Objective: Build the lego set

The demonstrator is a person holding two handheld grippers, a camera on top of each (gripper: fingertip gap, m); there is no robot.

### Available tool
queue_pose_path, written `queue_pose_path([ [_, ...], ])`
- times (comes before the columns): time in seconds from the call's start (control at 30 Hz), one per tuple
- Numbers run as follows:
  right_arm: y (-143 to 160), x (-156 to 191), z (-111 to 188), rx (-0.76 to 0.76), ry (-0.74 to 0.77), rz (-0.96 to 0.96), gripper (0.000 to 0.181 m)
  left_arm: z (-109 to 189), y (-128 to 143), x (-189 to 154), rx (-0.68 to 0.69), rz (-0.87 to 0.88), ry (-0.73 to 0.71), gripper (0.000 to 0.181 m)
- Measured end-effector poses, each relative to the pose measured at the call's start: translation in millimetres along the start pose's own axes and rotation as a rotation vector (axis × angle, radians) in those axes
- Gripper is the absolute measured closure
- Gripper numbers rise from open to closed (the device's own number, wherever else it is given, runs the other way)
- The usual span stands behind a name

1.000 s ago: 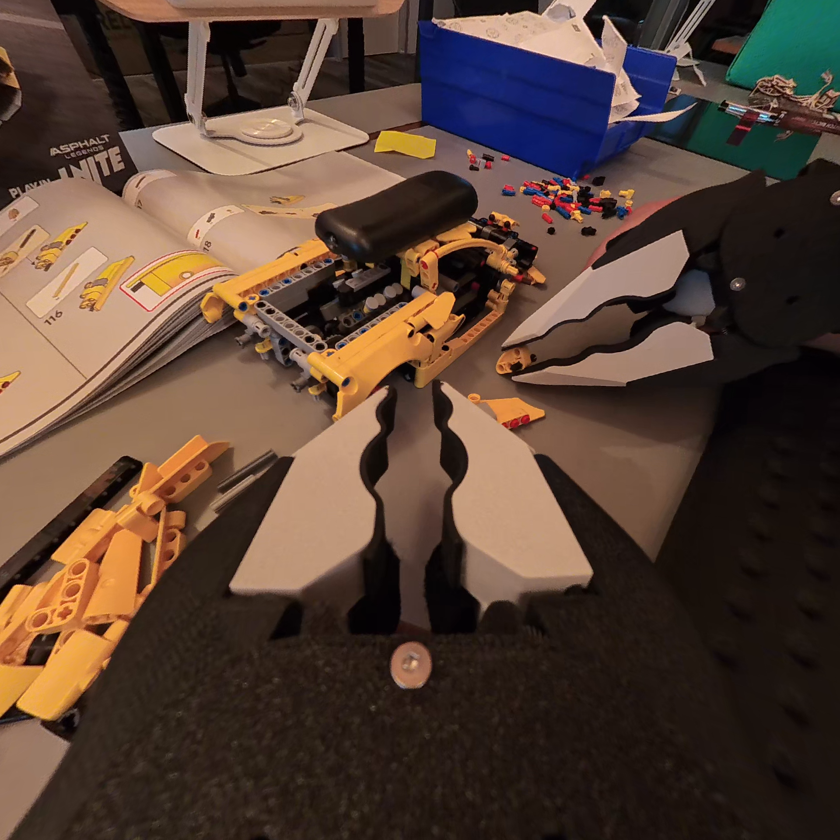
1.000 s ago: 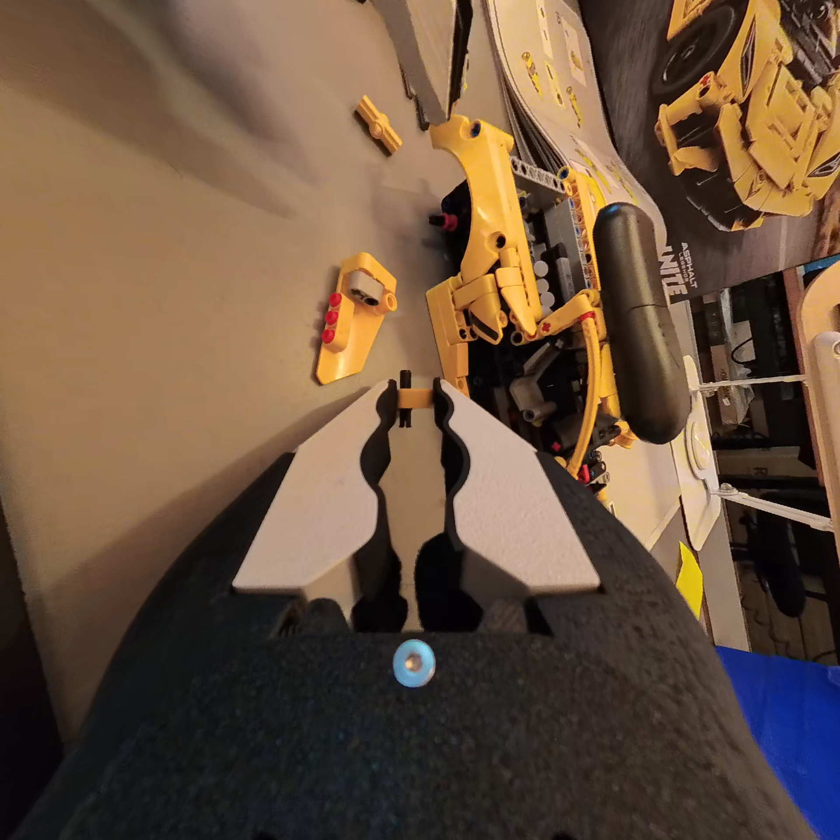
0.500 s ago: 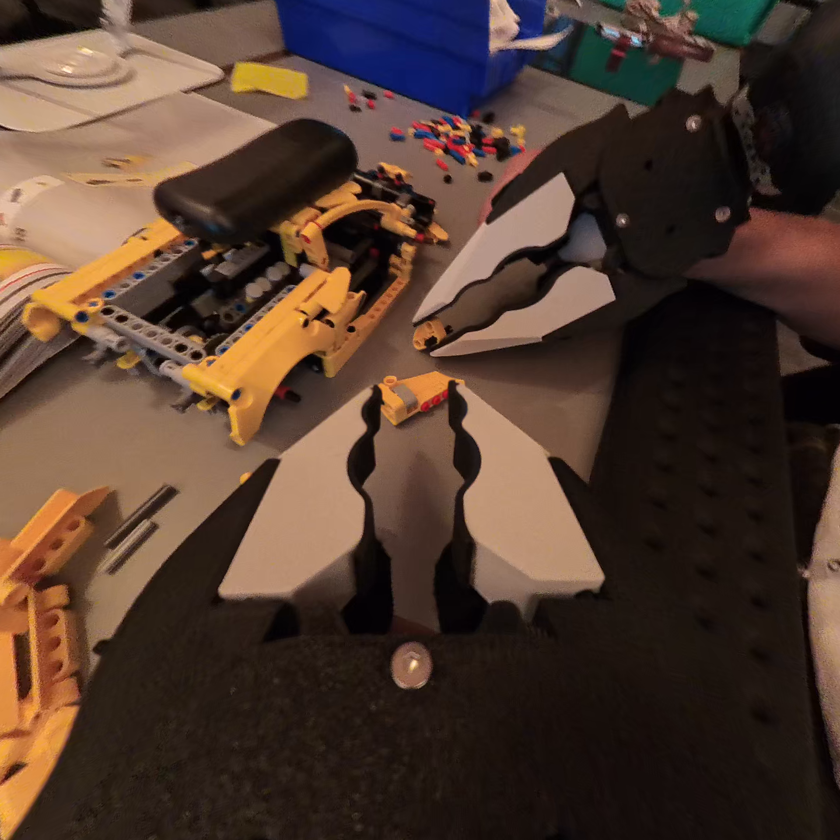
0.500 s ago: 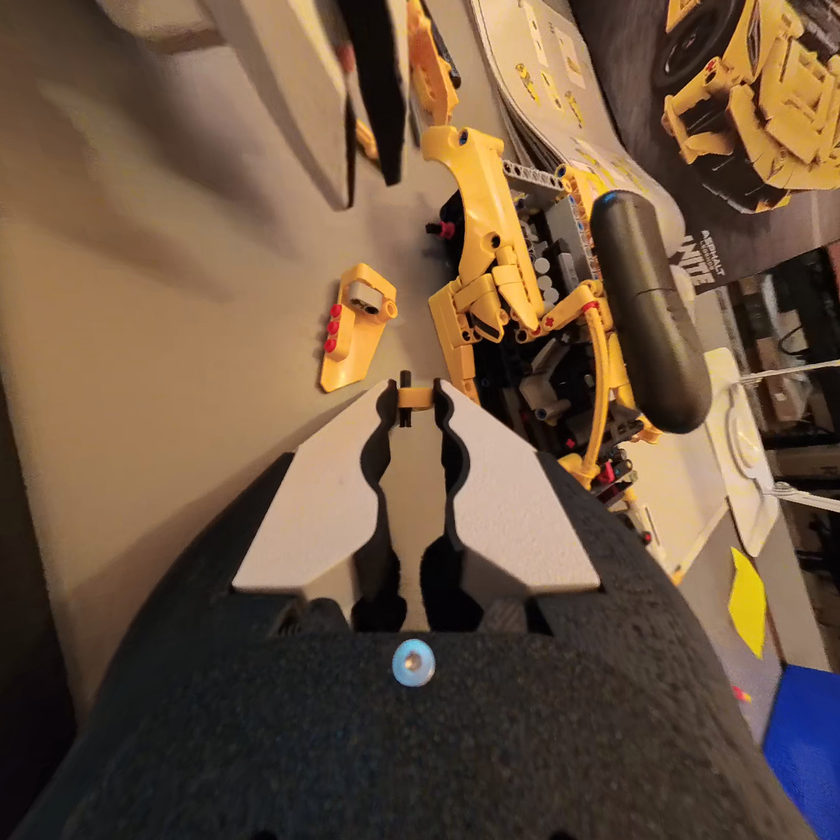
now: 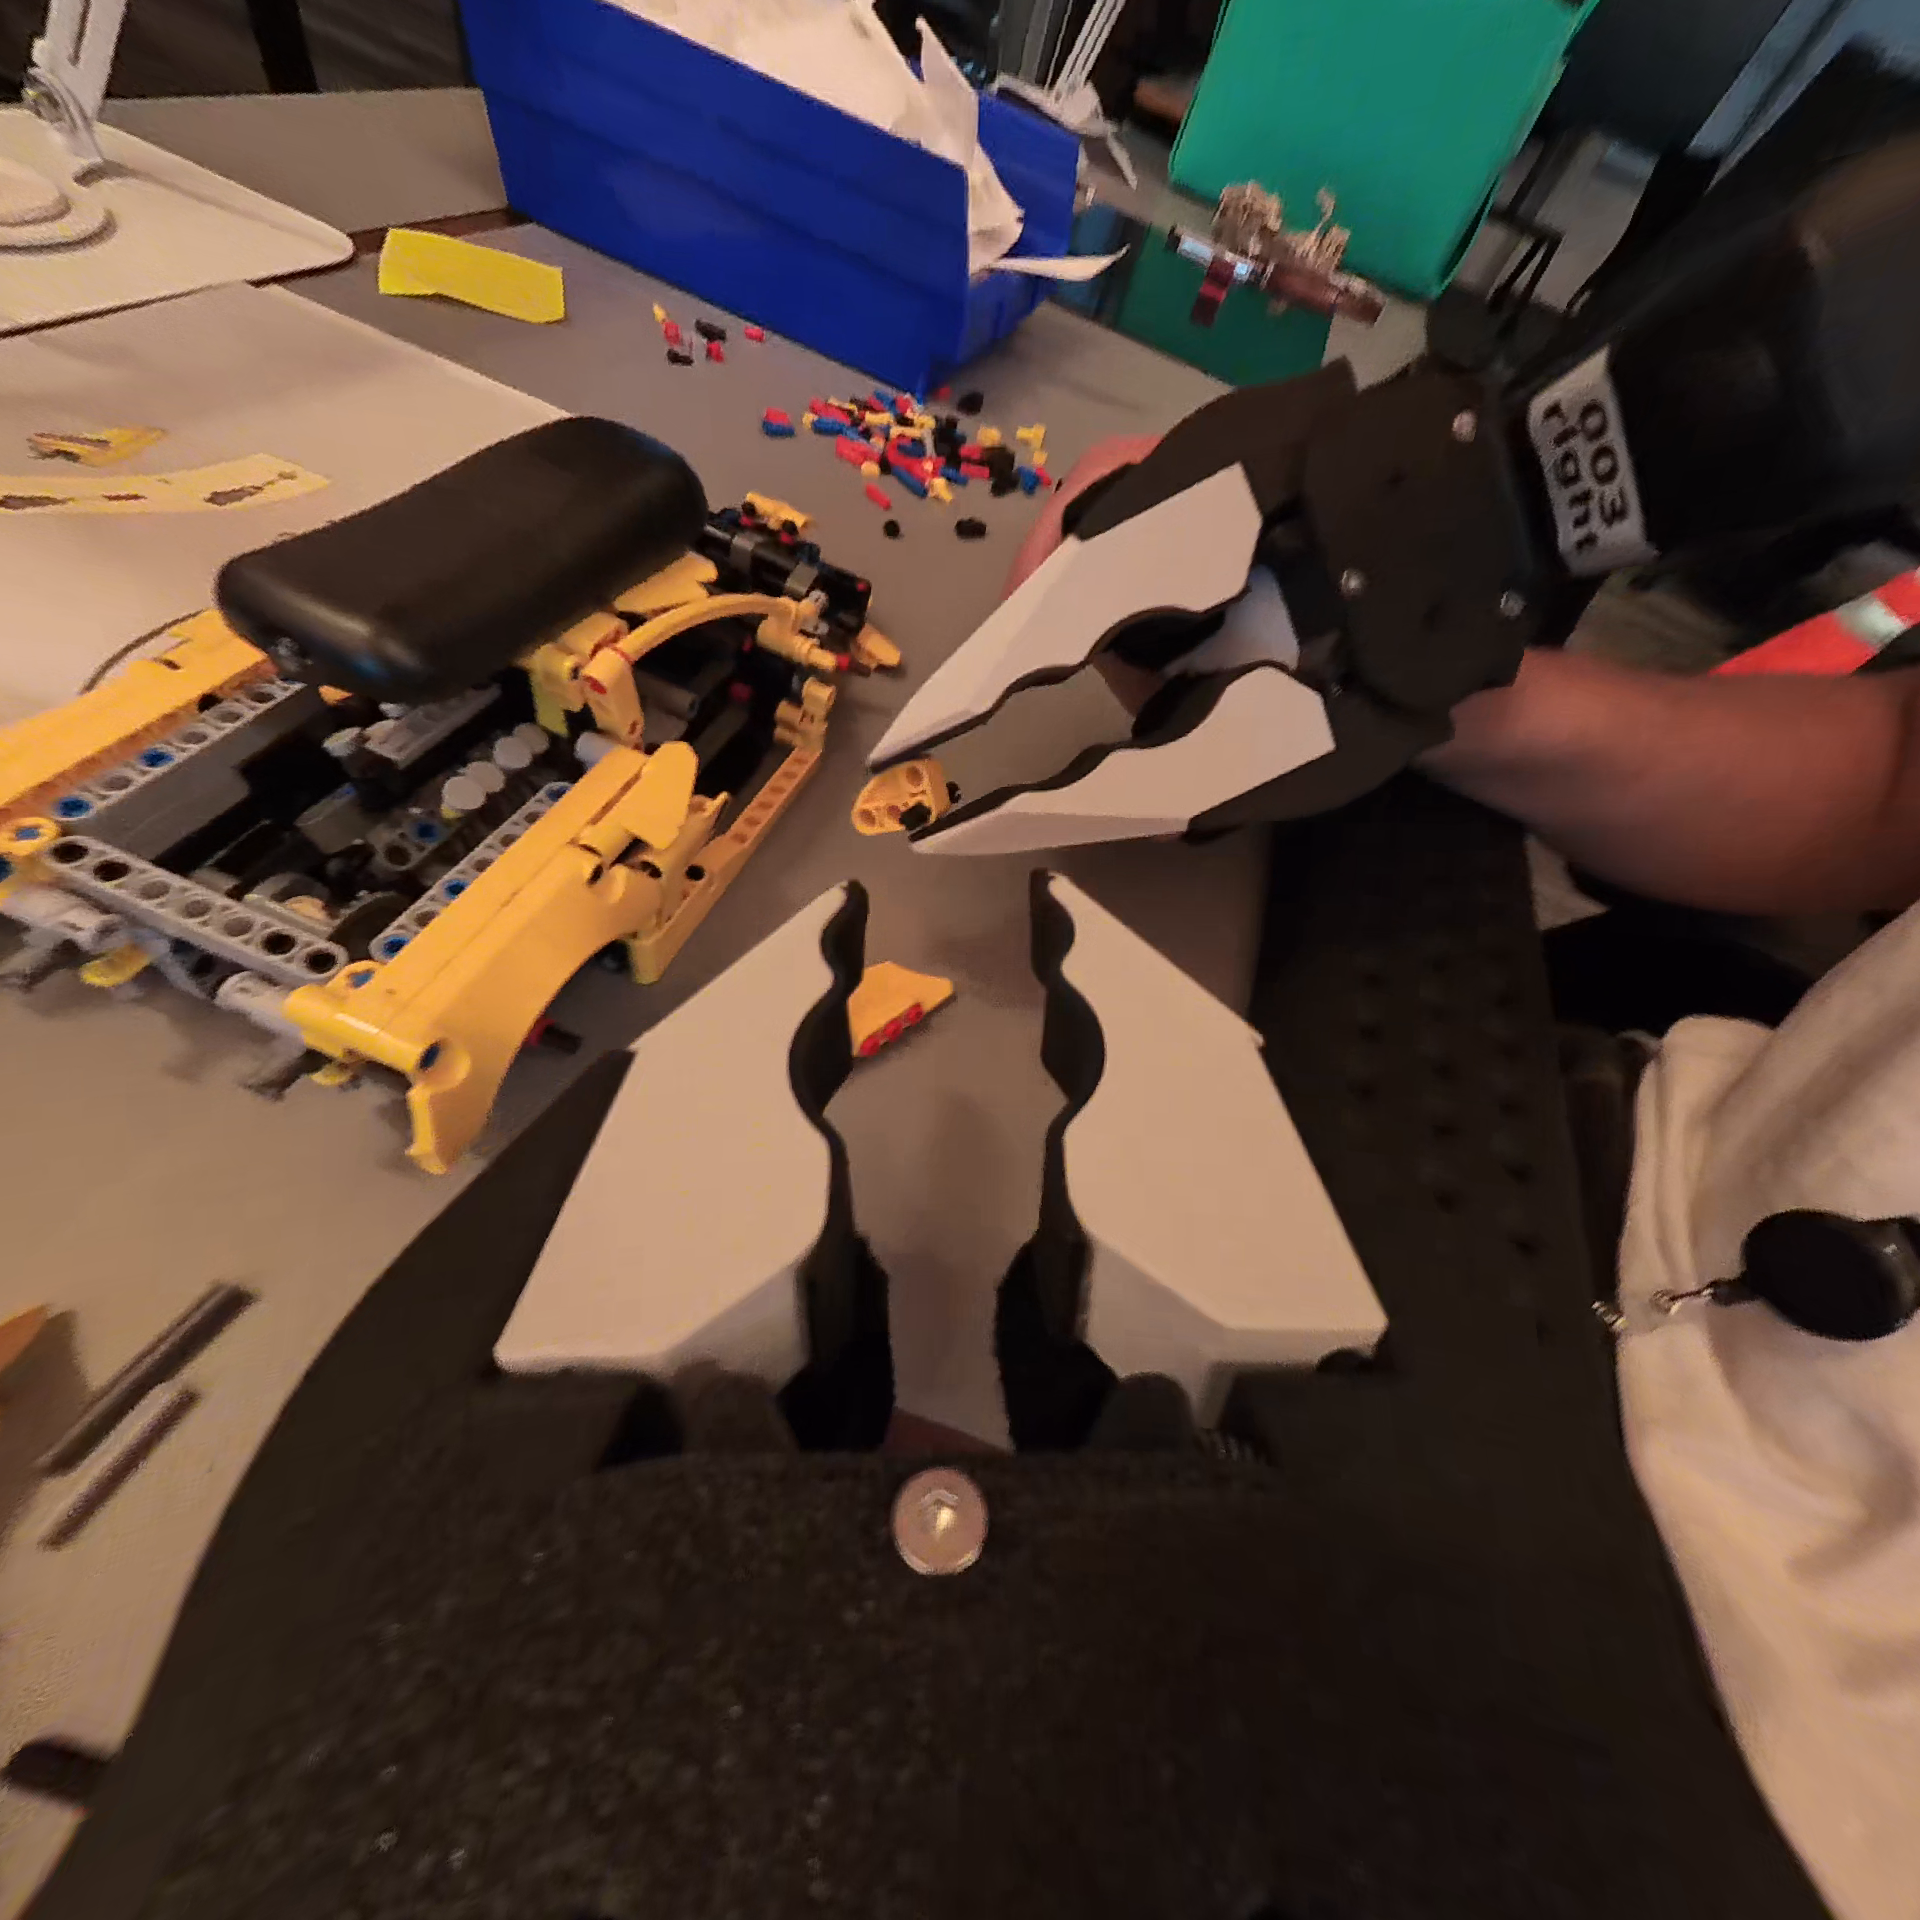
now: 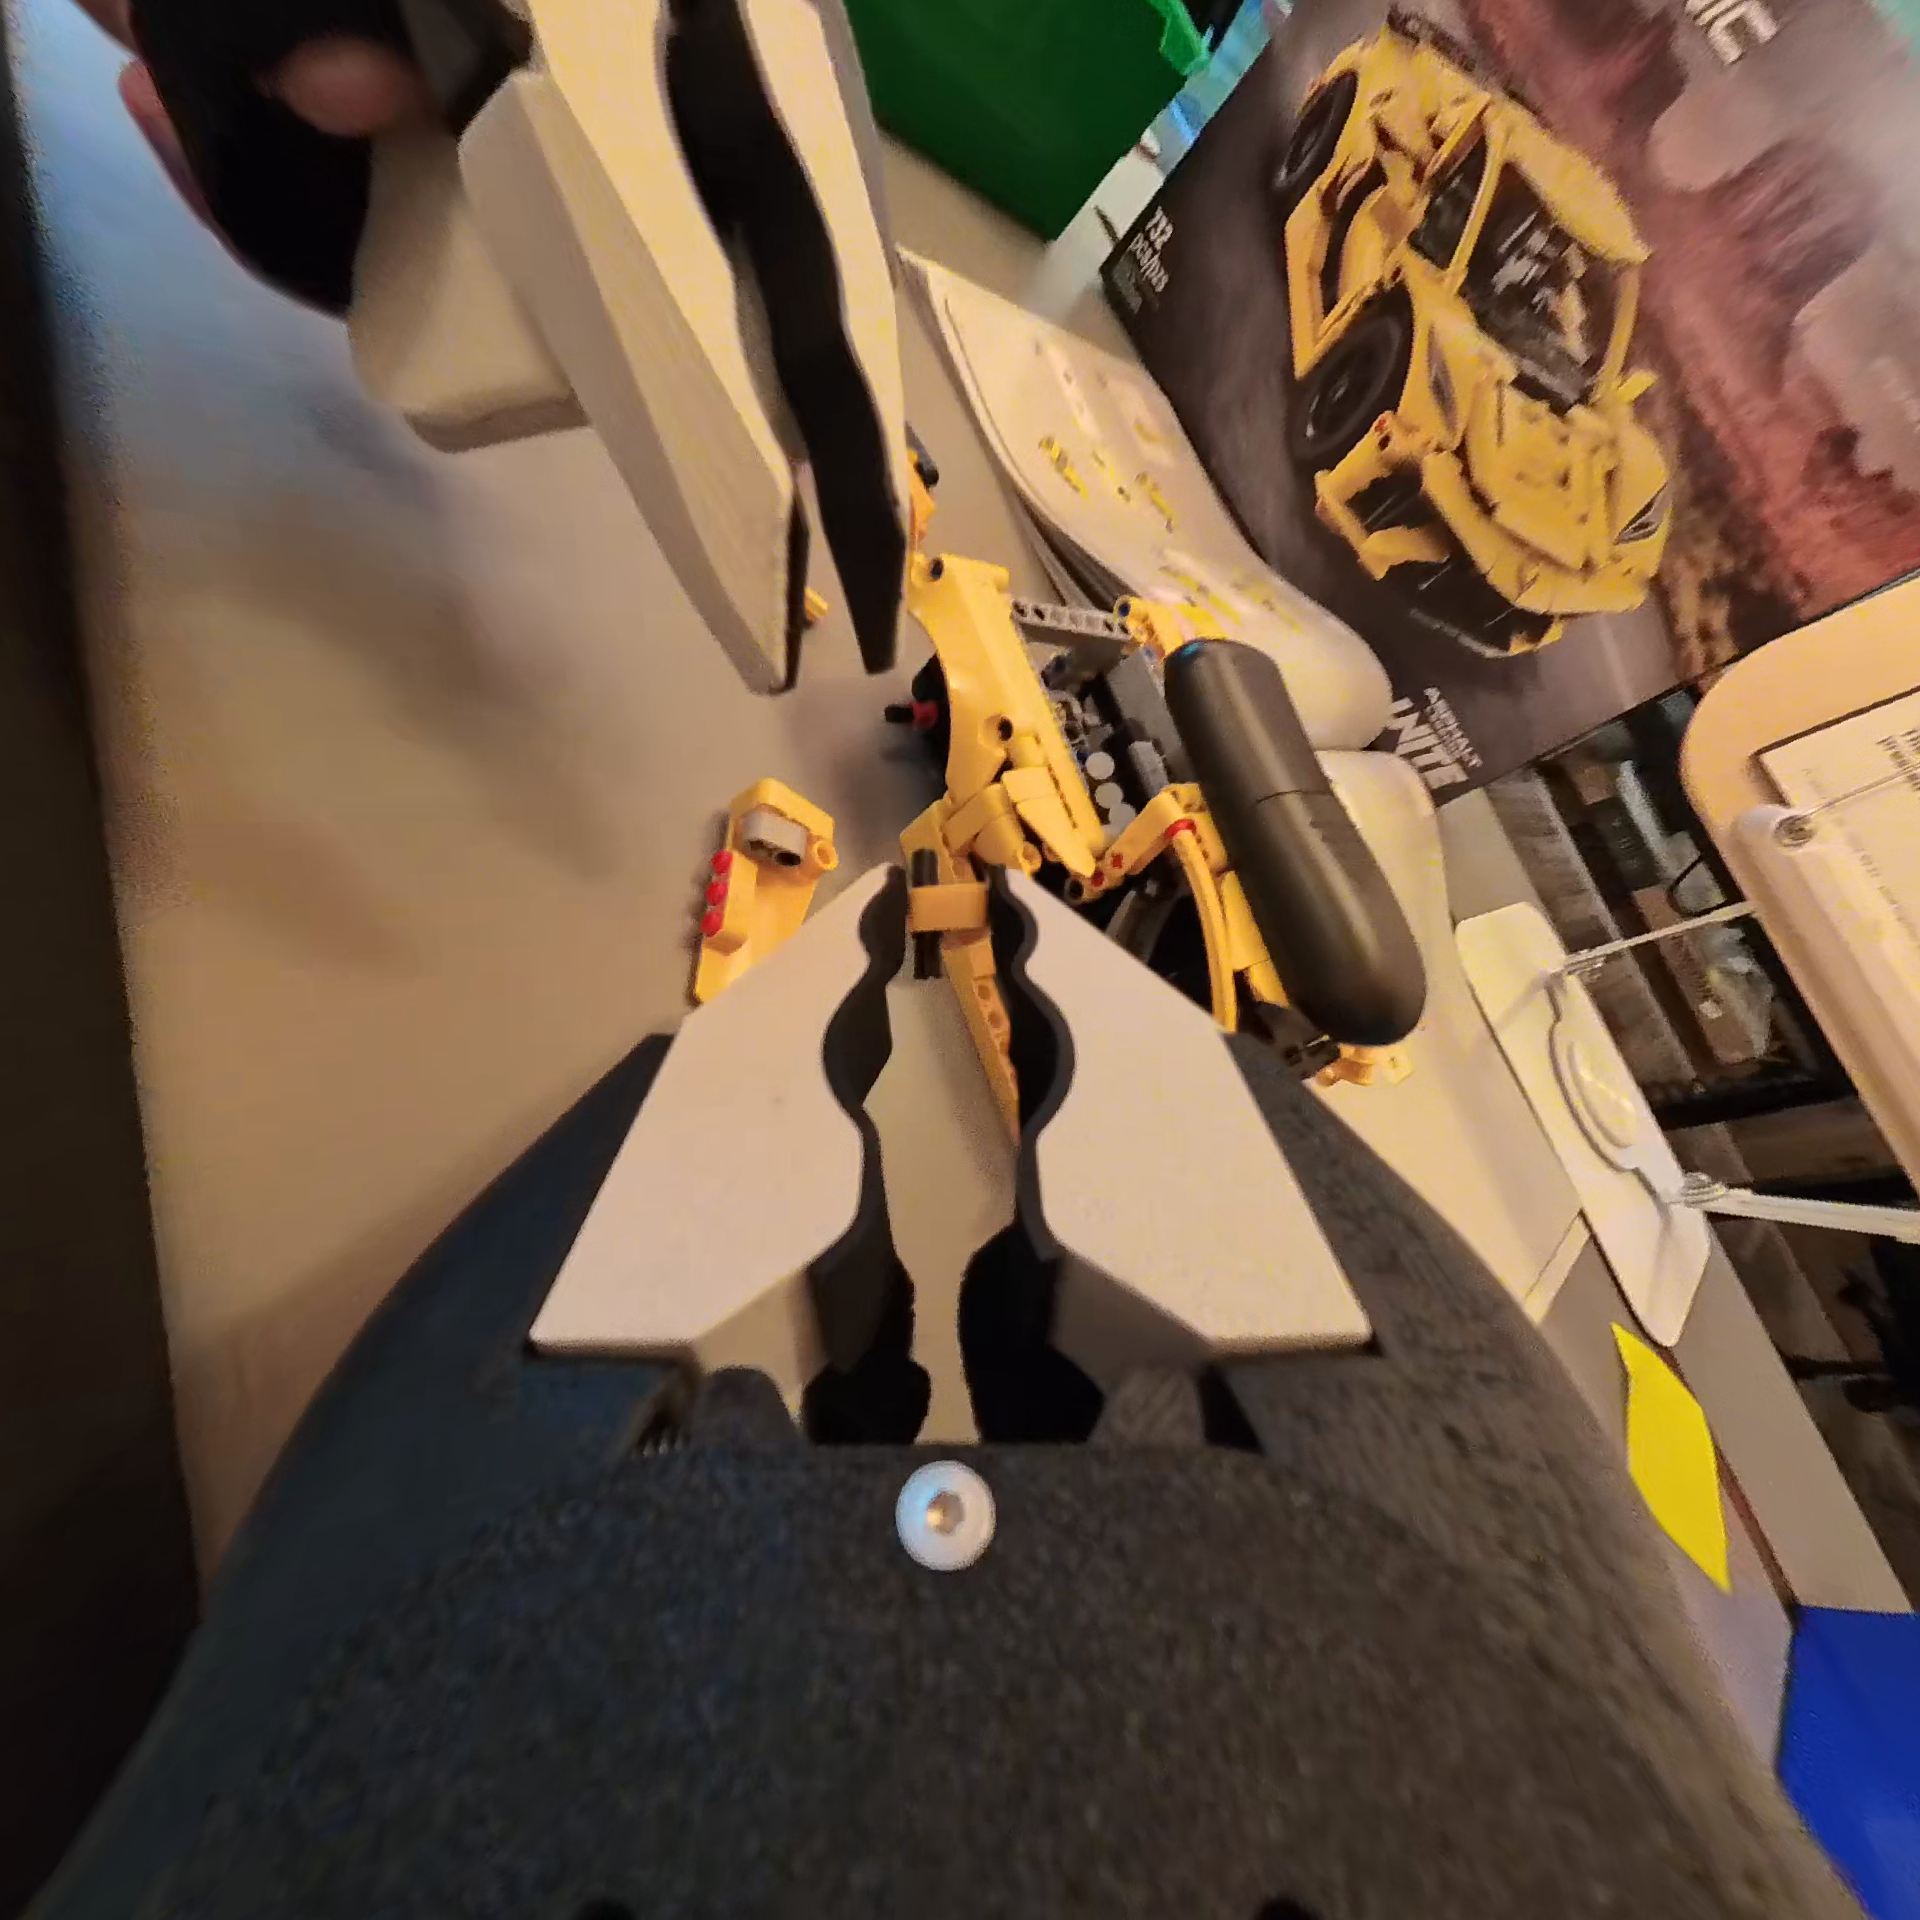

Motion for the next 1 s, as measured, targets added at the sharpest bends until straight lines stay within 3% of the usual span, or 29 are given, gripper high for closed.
queue_pose_path([
  [0.47, -12, 2, 4, -0.071, 0.013, 0.017, 0.167, 6, -5, 8, -0.099, 0.081, -0.029, 0.151],
  [1.0, -12, 1, 4, -0.076, 0.0, -0.009, 0.167, 6, -2, 8, -0.084, 0.048, -0.043, 0.151],
])
Point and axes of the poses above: each gripper's, where its closed fingertips meet, z back along the fingers, y out of its underside, x = y × z across the jaws, the point moved 4 cm from there along z, back along the fingers, and after that the axes turned 5 degrees about z, right-handed, at the moved point
